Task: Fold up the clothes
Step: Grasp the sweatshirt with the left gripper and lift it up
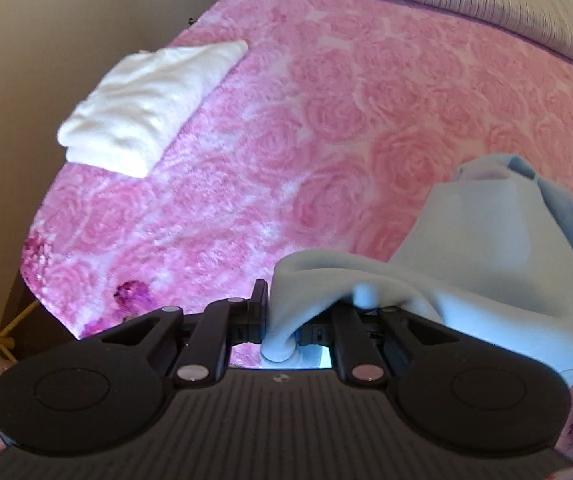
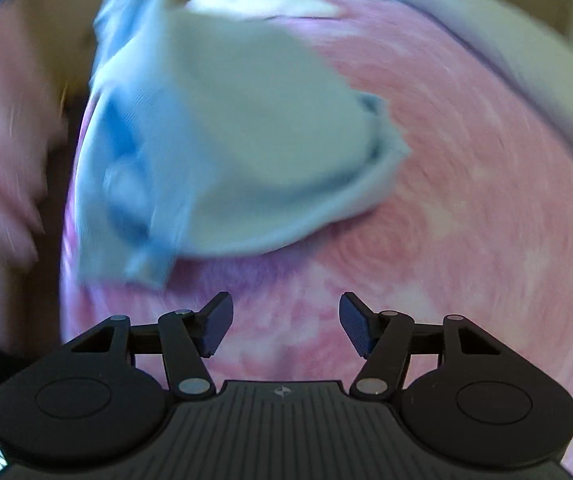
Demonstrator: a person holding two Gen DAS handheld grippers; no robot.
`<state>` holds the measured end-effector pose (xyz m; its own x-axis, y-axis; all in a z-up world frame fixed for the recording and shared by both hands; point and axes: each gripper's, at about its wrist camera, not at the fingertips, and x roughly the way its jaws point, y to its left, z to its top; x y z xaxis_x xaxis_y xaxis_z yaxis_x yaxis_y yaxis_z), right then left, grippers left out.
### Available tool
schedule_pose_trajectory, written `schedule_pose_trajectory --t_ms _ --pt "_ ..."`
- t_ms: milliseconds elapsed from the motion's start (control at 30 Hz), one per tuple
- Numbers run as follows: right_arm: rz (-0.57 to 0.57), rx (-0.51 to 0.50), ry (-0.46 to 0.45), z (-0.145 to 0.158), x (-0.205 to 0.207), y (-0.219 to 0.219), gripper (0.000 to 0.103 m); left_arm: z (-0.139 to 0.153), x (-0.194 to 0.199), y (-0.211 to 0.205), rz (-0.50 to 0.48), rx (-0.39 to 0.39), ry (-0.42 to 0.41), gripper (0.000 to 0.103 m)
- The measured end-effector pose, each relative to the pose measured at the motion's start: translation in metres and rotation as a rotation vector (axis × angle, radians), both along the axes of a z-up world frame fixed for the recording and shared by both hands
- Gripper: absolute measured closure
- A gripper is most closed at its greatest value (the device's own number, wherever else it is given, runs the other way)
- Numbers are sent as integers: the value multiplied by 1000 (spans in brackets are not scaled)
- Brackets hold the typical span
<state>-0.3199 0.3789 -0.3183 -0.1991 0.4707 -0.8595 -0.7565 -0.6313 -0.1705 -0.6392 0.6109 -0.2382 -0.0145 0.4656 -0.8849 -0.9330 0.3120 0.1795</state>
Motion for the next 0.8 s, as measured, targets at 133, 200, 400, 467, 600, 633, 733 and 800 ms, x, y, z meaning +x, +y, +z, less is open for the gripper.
schedule_pose_trajectory --t_ms 133,200,400,467,600,633,733,800 --pt "287 199 -223 -10 -19 -3 40 -8 -11 -1 -4 -2 -34 94" --pt "452 277 -314 -16 -24 -3 32 -12 -15 -3 -16 4 -42 94" --pt "673 303 -480 -56 -27 22 70 -26 -21 -15 -71 0 -45 94" --pt "612 253 -438 -51 -28 40 101 -23 -23 -18 -64 6 -65 94" --pt "265 217 -220 1 -7 76 102 3 -22 -12 -69 55 -114 95" --pt "149 225 -161 19 4 84 102 14 -18 -9 -85 75 -129 95" --pt "-135 304 -58 74 36 96 102 58 3 7 -166 171 -180 95" --pt "-302 385 0 116 58 96 102 92 21 18 -230 250 -210 95"
